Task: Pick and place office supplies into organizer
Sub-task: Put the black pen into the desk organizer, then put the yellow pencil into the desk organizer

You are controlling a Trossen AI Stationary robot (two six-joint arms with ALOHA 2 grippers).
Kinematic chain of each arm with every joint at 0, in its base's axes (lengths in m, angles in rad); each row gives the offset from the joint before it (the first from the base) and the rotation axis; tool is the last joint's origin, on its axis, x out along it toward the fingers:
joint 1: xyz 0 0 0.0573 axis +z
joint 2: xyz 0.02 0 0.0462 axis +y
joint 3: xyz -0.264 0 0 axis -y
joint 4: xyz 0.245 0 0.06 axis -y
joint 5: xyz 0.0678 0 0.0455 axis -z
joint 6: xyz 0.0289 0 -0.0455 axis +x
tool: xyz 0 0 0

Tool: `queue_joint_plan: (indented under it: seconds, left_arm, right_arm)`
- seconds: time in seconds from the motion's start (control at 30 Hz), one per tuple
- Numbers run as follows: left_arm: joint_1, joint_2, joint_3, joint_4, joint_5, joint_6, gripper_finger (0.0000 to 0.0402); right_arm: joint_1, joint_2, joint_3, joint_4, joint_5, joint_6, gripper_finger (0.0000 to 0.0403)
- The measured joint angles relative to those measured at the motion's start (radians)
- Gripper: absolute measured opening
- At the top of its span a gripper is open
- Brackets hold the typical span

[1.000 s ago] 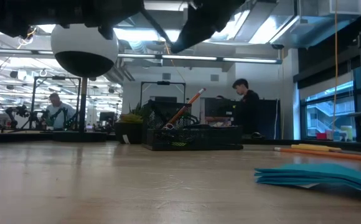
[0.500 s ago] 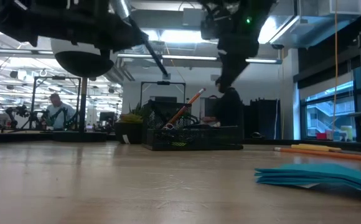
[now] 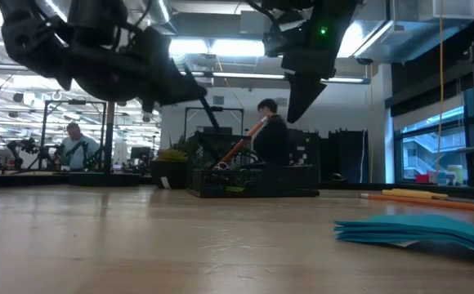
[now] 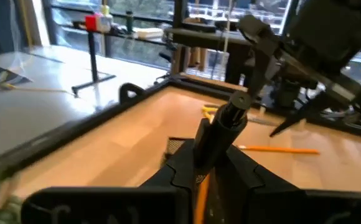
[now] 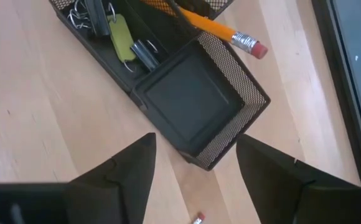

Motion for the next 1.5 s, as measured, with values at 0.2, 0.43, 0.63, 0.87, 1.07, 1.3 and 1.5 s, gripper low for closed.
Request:
queue_joint_plan:
  seconds: [0.2,0.43,0.63,0.87,1.07,1.3,1.5]
  left_arm:
    - [0.001,0.132,0.023,0.051,-0.01,-0.025,0.0034]
    - [0.001,0.24,0.069,0.052,-0.02,-0.037,0.0034]
    - [0.01,0.303,0.081,0.074,-0.055,-0.07,0.0036]
    - [0.012,0.298,0.079,0.078,-0.056,-0.083,0.0057]
    - [0.012,0.29,0.077,0.08,-0.053,-0.057,0.0086]
    - [0.012,0.29,0.076,0.085,-0.054,-0.033,0.01]
    - [0.012,0.276,0.076,0.088,-0.071,0.003,0.0108]
  right_arm:
    - [0.0,0.0,0.0,0.001,0.0,-0.001,0.0223]
    - [0.0,0.0,0.0,0.001,0.0,-0.003,0.0223]
    - [0.0,0.0,0.0,0.001,-0.001,-0.001,0.0223]
    - [0.0,0.0,0.0,-0.001,-0.001,0.0,0.0223]
    - [0.001,0.0,0.0,-0.023,-0.001,0.009,0.0223]
    - [0.001,0.0,0.0,-0.07,-0.001,0.032,0.0223]
    - [0.001,-0.018,0.0,-0.201,-0.002,0.124,0.0223]
